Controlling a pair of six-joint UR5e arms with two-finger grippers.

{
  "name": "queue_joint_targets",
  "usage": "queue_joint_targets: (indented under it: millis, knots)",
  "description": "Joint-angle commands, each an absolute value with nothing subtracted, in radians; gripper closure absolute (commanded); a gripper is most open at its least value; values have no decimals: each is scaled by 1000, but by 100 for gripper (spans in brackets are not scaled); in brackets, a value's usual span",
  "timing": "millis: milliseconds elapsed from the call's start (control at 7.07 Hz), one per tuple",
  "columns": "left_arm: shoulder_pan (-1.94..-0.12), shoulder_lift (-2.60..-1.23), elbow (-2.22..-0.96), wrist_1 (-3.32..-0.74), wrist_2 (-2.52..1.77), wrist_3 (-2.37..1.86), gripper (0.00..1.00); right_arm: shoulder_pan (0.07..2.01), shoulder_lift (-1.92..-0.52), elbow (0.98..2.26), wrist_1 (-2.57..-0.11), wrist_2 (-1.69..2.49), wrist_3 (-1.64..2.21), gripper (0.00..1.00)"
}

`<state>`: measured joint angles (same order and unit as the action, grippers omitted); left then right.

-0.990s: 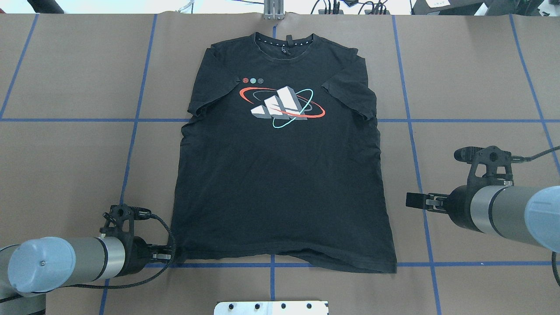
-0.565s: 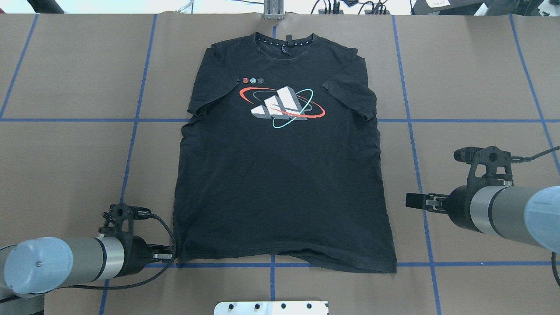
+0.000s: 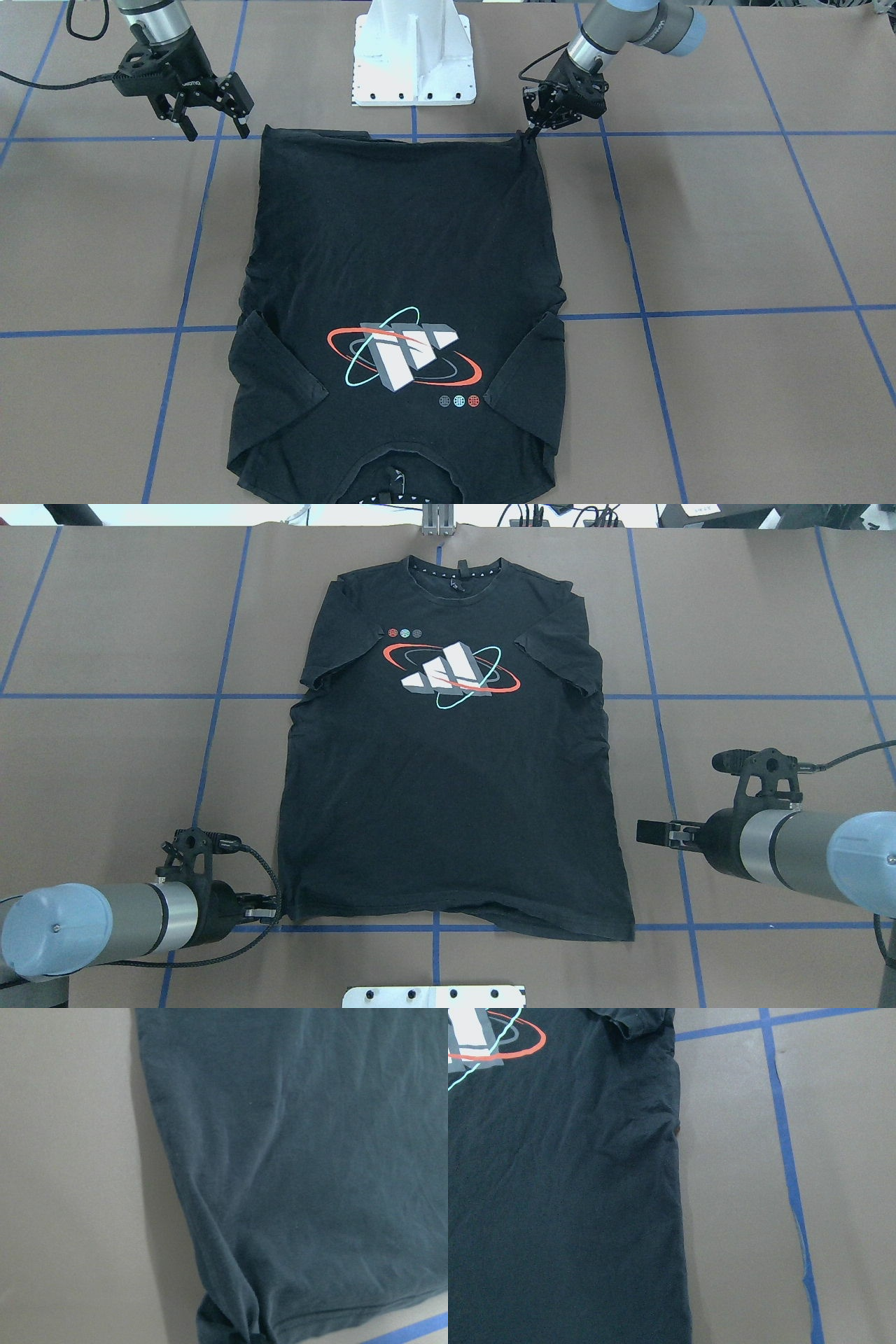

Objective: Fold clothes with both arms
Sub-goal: 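Align both grippers at the hem corners and pinch the hem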

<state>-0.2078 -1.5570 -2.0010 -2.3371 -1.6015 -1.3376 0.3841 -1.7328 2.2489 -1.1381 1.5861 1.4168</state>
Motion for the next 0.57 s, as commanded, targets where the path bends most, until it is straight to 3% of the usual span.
queue_joint_targets:
  millis: [0,424]
  knots:
    - [-207,-1557,-2006,-2336,-1573,-1338,100,345,-1781,2175,-1008,1580,1460,2]
    - [-202,-1559,-2008,-2338,-1555,-1338,100,151,-1799,2175,-1028,1384,1624,13]
